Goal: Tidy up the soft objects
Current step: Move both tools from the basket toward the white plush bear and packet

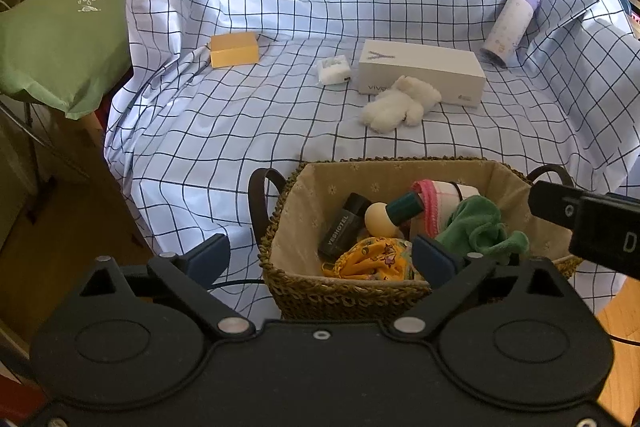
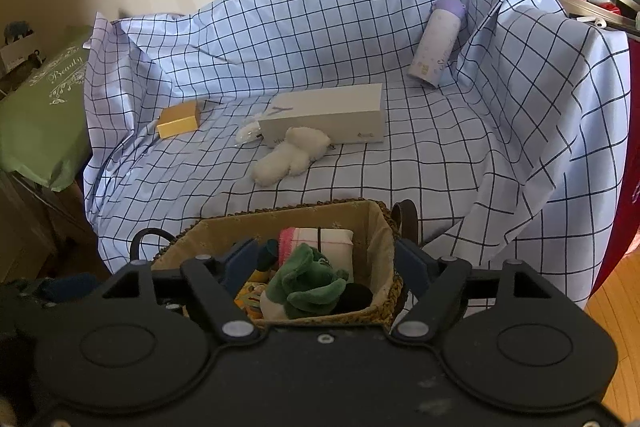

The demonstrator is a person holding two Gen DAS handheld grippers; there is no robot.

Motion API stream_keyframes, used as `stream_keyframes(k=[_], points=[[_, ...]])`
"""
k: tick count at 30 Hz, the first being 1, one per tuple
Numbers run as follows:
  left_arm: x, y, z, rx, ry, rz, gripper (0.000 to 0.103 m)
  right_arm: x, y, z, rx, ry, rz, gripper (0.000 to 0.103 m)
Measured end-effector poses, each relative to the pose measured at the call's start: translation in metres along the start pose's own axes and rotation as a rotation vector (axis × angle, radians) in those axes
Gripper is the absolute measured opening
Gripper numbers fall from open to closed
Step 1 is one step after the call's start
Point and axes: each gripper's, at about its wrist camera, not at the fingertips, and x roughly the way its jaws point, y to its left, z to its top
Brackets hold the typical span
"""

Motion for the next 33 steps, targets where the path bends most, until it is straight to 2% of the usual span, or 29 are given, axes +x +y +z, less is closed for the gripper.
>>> stream_keyframes(k=[17,33], points=[[0.016,0.000,0.005,-0.015,0.046,-0.017,0.096,0.017,-0.004,0.007,0.014,0.013,-0.012,0.091],[0.050,0.011,0.024,-0.021,0.108,-0.019,0.096,0.060,0.003,0.034,-0.014,0.034,0.000,0.096]])
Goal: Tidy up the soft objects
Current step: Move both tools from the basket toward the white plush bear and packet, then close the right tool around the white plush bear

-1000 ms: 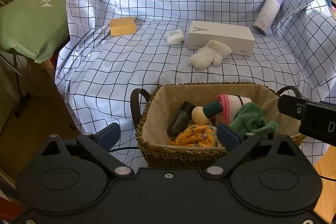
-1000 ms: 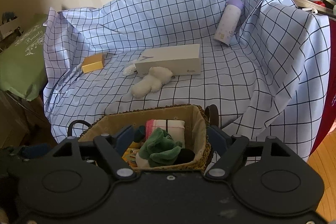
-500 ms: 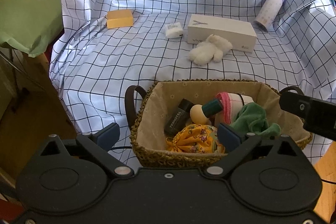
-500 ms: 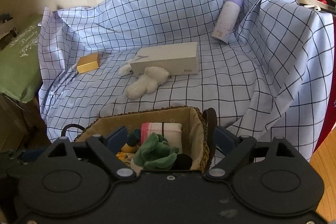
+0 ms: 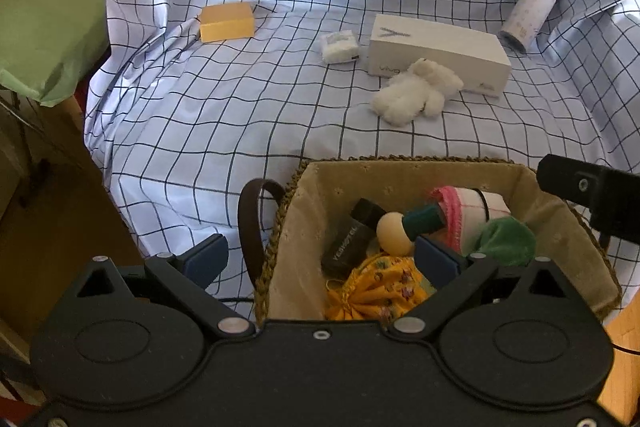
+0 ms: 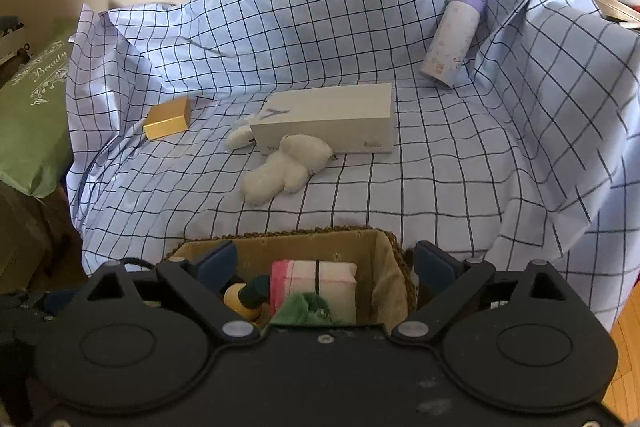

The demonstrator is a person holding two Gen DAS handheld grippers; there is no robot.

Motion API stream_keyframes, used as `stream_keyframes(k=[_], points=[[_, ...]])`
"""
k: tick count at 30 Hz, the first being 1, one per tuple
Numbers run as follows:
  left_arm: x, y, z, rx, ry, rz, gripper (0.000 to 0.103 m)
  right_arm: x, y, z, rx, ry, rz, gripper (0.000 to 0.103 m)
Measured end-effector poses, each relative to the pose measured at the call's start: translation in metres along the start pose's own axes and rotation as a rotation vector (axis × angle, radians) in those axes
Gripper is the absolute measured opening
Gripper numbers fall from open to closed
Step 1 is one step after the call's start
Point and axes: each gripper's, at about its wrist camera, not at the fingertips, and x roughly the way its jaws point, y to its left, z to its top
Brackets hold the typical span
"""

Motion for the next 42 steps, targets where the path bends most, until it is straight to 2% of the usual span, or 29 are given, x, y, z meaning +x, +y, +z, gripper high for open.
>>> stream_keyframes(k=[11,25,36,42], points=[[0.030,0.003,0.035,0.028,0.029,0.016,0.097,0.049,0.002,0.028,-0.009,0.050,-0.022,0.096],[0.072,0.014,0.083,0.004,0.078,0.069,0.097,0.113,0.028,0.067,-0.051,0.077,-0.017,0.096],[0.105,0.023,0.097,-0.022,0.154,0.045,0.097,0.160,0.034,0.079,-0.006,0.146,-0.035,0.096],[0.113,0.028,0.102,-0.034,0.165,0.039,0.097,0.181,0.032,0.086,0.045,0.184,-0.038,0.096]])
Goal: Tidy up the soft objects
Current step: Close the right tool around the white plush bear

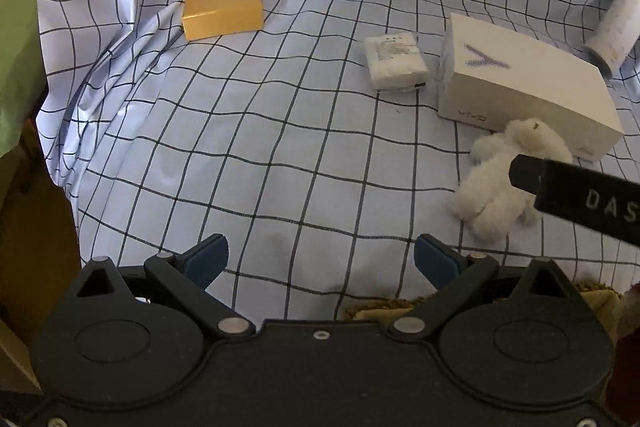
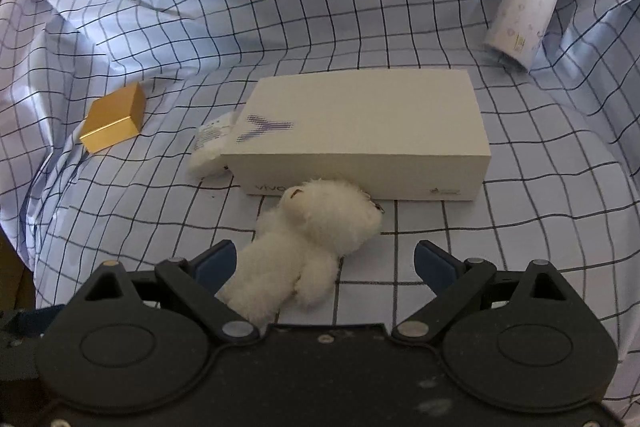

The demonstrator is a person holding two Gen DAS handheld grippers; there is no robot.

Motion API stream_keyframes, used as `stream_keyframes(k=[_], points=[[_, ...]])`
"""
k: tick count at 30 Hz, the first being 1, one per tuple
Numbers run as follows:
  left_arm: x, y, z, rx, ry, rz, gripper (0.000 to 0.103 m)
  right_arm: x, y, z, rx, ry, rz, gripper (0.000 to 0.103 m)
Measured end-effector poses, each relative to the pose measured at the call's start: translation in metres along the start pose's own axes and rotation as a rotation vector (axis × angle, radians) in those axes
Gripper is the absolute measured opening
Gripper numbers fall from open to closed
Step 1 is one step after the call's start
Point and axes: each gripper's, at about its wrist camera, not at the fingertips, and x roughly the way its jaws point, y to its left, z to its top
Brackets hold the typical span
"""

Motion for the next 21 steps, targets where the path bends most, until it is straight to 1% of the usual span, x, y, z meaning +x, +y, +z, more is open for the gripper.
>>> stream_keyframes(k=[11,21], points=[[0.006,0.007,0.006,-0.009,0.018,-0.023,0.097,0.033,0.006,0.008,0.031,0.057,-0.021,0.096],[0.010,0.007,0.007,0.001,0.019,-0.002,0.097,0.045,0.015,0.009,-0.003,0.052,-0.077,0.096]])
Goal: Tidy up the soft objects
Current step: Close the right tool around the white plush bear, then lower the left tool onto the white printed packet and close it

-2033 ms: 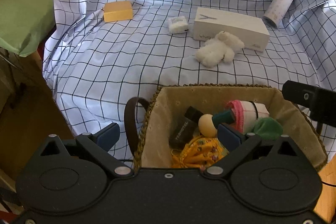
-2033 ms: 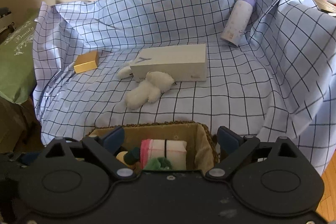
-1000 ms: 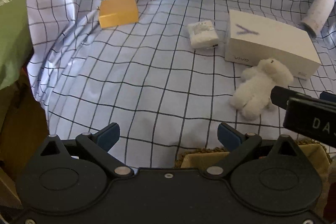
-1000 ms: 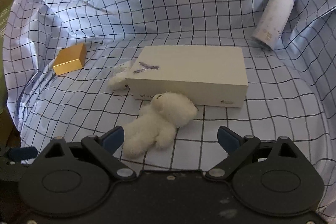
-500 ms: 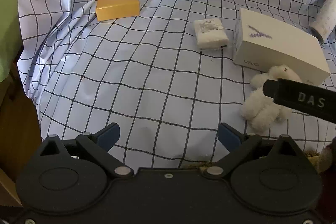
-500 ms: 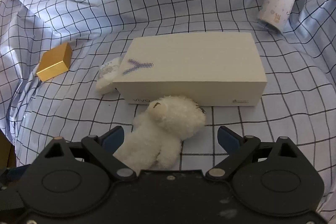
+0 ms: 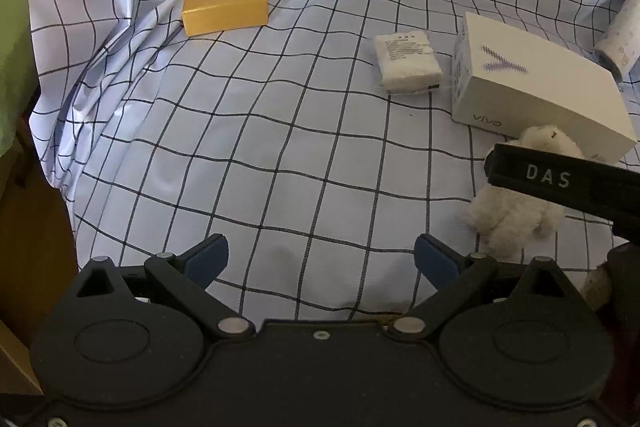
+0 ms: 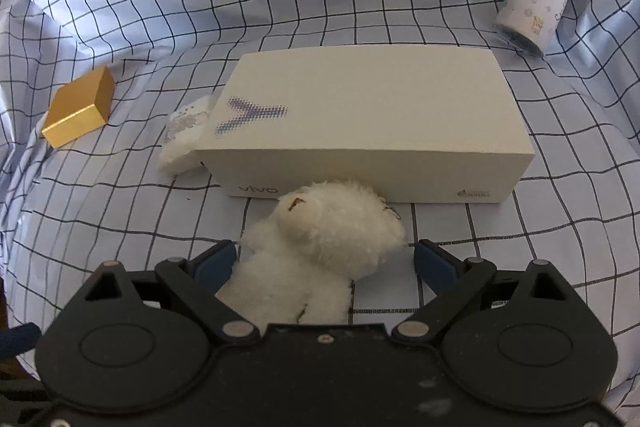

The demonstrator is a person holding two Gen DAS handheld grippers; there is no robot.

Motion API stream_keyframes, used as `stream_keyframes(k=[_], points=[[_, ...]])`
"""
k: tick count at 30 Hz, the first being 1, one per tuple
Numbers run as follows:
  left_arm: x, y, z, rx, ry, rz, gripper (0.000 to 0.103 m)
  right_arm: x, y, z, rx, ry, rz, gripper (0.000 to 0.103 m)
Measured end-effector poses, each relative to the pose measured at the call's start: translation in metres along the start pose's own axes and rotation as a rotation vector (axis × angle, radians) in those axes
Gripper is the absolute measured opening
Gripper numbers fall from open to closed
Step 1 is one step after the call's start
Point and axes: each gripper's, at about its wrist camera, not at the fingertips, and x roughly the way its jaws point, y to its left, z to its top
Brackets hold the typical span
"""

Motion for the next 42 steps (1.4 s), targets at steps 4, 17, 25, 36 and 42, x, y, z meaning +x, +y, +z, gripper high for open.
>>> stream_keyframes(k=[4,17,25,36,42], points=[[0.000,0.001,-0.001,0.004,-0.002,-0.001,0.097,0.001,0.005,-0.002,-0.038,-0.007,-0.032,0.085],[-0.003,0.001,-0.003,-0.007,-0.004,-0.010,0.096,-0.016,-0.009,-0.006,-0.014,-0.014,-0.074,0.061],[-0.012,-0.006,-0.007,0.001,-0.020,-0.017,0.096,-0.029,-0.045,-0.011,0.108,-0.020,-0.156,0.062],[-0.022,-0.011,-0.012,0.018,-0.038,-0.012,0.096,-0.031,-0.054,-0.018,0.140,-0.056,-0.175,0.065],[-0.018,-0.012,-0.012,0.014,-0.032,-0.023,0.096,-0.032,-0.056,-0.020,0.136,-0.060,-0.146,0.073]])
